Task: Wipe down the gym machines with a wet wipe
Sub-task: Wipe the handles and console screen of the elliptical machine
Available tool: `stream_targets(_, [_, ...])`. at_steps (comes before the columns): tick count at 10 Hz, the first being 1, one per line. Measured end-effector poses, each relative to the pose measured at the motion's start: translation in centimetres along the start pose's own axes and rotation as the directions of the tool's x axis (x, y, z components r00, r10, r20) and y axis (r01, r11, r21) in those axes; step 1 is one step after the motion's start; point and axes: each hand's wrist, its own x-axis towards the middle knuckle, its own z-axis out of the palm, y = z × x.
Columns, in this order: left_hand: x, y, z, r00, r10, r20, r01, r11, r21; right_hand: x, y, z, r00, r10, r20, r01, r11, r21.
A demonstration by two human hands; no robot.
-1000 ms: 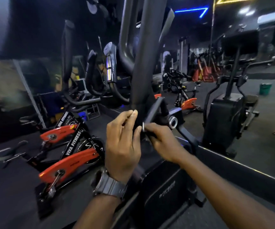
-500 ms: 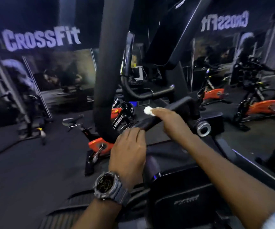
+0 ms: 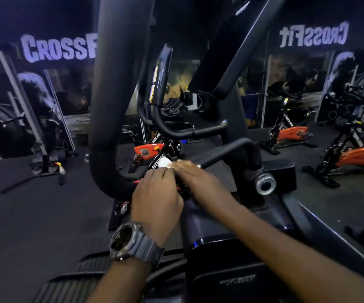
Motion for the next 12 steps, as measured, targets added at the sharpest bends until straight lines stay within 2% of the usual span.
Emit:
stream_targets(1, [1.0,0.4,0.9,0.999,-0.031,-0.024,0.031,0.999,0.022,-0.6,7.3,-1.7,0.995,-0.014,-0.102,0.000,0.991,-0.134])
stream_targets(2, [2.0,1.6,2.3,0.999,-0.041,-0.003,0.041,0.994,0.097,0.0,15.0,-4.4,0.937,0.323,-0.134,-0.336,0.937,-0.093])
stream_targets(3, [3.8,4.1,4.1,0.999,-0.048,0.022,0.044,0.990,0.136,-0.4,11.9,-3.0,0.988,0.143,-0.054,-0.141,0.989,0.044])
stream_targets(4, [5.7,6.3,5.8,0.999,-0.034,0.030,0.029,0.989,0.143,-1.3,11.0,-1.9,0.986,-0.139,-0.094,0.146,0.987,0.066])
stream_targets(5, [6.7,7.3,6.9,0.999,-0.023,0.027,0.020,0.994,0.108,0.0,19.5,-3.6,0.991,0.030,-0.128,-0.048,0.989,-0.138])
stream_targets(6, [8.0,8.9,8.2,0.999,-0.016,0.052,0.011,0.995,0.094,1.8,21.9,-4.4,0.978,0.128,-0.165,-0.155,0.975,-0.160])
stream_targets(7, [8.9,9.9,9.0,0.998,-0.063,0.031,0.061,0.996,0.061,0.5,15.7,-2.5,0.984,-0.086,-0.154,0.076,0.995,-0.070])
stream_targets(8, [8.5,9.5,9.2,0.997,-0.059,-0.048,0.060,0.997,0.038,-1.0,18.4,-3.3,0.965,-0.072,-0.250,0.053,0.995,-0.080])
stream_targets(9, [8.8,9.3,9.4,0.997,-0.065,-0.051,0.068,0.995,0.068,-0.7,25.6,-5.6,0.932,0.219,-0.289,-0.271,0.951,-0.151])
stream_targets(10, [9.3,9.8,9.8,0.993,-0.094,-0.072,0.099,0.993,0.064,-0.6,21.6,-5.6,0.953,0.240,-0.186,-0.234,0.971,0.056])
stream_targets(11, [9.2,9.7,9.8,0.990,-0.089,-0.107,0.095,0.994,0.054,-1.1,15.9,-4.3,0.972,0.022,-0.233,0.006,0.993,0.122])
stream_targets(12, [8.8,9.2,9.4,0.993,-0.065,-0.096,0.070,0.996,0.047,-0.5,21.2,-4.0,0.976,0.067,-0.207,-0.048,0.994,0.094])
